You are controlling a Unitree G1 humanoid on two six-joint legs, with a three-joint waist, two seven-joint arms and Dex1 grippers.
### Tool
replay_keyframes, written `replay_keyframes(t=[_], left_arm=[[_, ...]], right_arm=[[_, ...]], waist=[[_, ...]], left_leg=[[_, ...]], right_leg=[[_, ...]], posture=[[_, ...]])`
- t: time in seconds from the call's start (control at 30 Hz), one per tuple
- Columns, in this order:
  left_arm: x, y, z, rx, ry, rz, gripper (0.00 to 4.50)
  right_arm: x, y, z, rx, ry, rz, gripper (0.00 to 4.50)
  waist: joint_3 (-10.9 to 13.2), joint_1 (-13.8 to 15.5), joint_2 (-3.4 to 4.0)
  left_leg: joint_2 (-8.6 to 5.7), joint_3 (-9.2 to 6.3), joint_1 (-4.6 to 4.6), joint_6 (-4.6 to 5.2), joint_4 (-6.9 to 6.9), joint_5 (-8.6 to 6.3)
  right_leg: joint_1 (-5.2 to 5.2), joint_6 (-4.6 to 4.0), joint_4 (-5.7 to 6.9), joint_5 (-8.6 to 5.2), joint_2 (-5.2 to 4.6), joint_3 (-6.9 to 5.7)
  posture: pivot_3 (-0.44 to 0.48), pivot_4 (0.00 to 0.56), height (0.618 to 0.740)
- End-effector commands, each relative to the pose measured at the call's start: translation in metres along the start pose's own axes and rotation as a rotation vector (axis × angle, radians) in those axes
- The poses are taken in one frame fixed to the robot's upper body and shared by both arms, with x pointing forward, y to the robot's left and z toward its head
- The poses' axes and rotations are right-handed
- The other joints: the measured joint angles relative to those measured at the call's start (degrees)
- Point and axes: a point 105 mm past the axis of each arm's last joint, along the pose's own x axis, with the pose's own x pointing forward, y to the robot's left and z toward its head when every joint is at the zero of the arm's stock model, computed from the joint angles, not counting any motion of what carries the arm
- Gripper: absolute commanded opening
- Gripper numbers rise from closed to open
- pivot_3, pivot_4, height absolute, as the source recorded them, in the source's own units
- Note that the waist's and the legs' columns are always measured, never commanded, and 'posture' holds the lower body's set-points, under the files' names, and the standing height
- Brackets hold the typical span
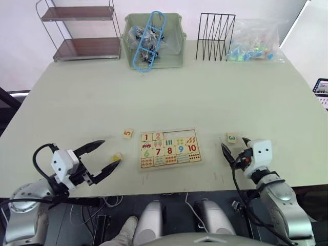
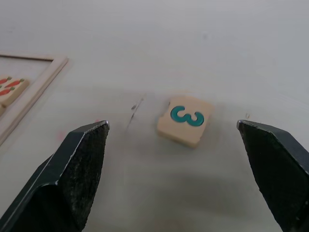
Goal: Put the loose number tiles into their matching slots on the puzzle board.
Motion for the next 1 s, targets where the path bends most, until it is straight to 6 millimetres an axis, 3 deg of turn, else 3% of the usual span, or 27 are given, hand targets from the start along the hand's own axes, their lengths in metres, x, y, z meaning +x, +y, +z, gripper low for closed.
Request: replay_keyframes(t=[0.03, 0.27, 0.93, 1.0], left_arm=[[-0.006, 0.007, 0.013, 0.036, -0.032, -0.053, 4.5], [-0.008, 0.007, 0.029, 0.005, -0.098, -0.152, 4.5], [-0.015, 0.001, 0.028, 0.054, -0.015, -0.329, 4.5], [-0.014, 0.002, 0.028, 0.055, -0.017, -0.335, 4.5]], right_arm=[[0.004, -0.002, 0.013, 0.01, -0.011, -0.061, 4.44], [0.006, -0.014, 0.003, 0.051, 0.081, -0.184, 4.44], [0.009, -0.004, -0.015, 0.07, 0.171, -0.191, 4.44], [0.009, -0.004, -0.016, 0.068, 0.181, -0.196, 3.91]], waist=[[0.0, -0.02, 0.01], [0.01, -0.04, 0.01], [-0.13, -0.17, -0.21], [-0.15, -0.18, -0.24]], left_leg=[[0.0, 0.0, 0.0, 0.0, 0.0, 0.0], [0.01, 0.0, -0.02, 0.0, 0.0, 0.0], [0.03, -0.01, 0.02, 0.0, -0.01, 0.0], [0.03, -0.01, 0.02, 0.0, -0.01, 0.0]], right_leg=[[0.0, 0.0, 0.0, 0.0, 0.0, 0.0], [-0.02, 0.0, 0.0, 0.0, -0.02, 0.01], [-0.01, 0.01, -0.01, -0.01, 0.0, 0.0], [-0.01, 0.01, -0.01, -0.01, 0.0, 0.0]], posture=[[0.0, 0.15, 0.739], [0.0, 0.15, 0.739], [0.0, 0.15, 0.739], [0.0, 0.15, 0.739]])
